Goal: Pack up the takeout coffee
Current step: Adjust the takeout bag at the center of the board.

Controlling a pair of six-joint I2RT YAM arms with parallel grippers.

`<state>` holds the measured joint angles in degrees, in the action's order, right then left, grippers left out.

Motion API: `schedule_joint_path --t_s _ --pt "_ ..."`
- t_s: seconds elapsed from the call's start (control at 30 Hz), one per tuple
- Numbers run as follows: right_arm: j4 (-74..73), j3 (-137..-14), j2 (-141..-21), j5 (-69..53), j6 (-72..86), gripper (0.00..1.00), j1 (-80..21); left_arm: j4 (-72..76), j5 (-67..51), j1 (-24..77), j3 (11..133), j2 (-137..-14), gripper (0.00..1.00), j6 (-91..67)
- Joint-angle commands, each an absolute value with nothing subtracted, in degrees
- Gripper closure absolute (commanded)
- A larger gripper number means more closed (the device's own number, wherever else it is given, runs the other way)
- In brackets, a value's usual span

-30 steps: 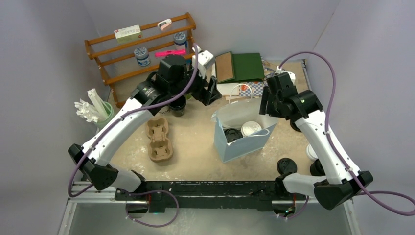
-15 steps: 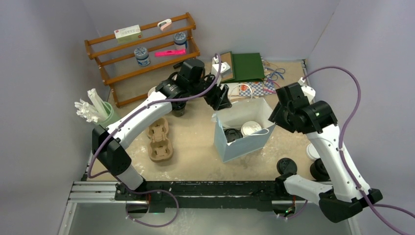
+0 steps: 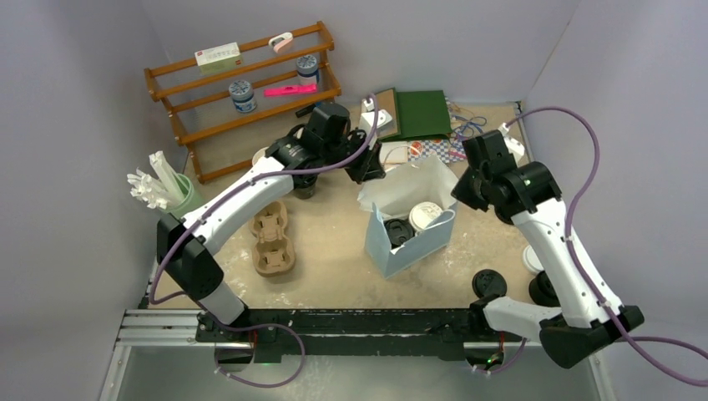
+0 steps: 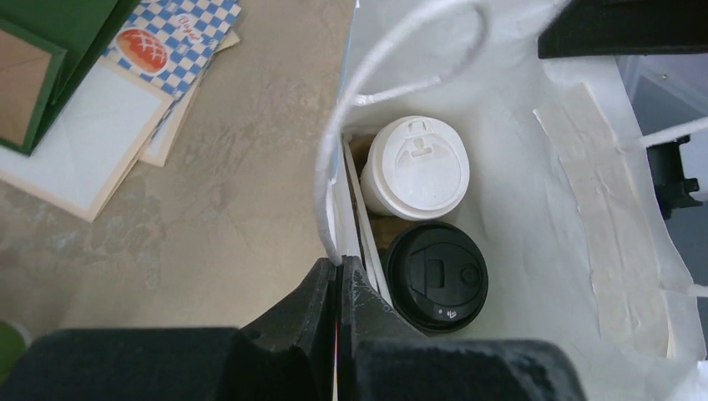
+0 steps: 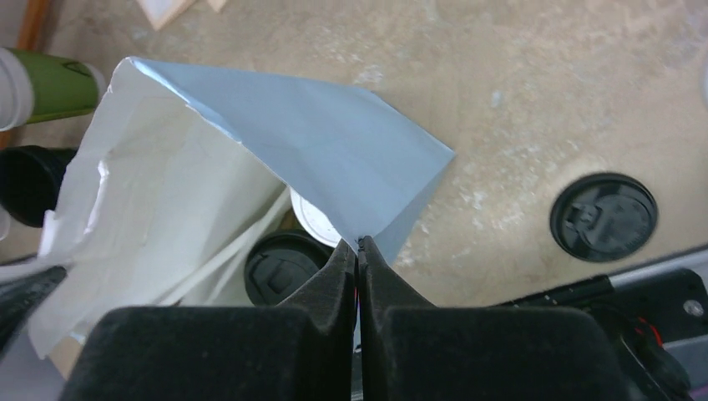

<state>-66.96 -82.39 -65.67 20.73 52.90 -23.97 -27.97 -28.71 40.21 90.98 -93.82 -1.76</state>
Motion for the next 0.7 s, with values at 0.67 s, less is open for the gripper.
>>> schedule_joint_path --t_s 0.67 --pt "-52.2 -105.3 -93.7 6.3 36.3 1.0 -23.8 -36.9 -7.4 39.2 82.8 -77.5 1.0 -26.5"
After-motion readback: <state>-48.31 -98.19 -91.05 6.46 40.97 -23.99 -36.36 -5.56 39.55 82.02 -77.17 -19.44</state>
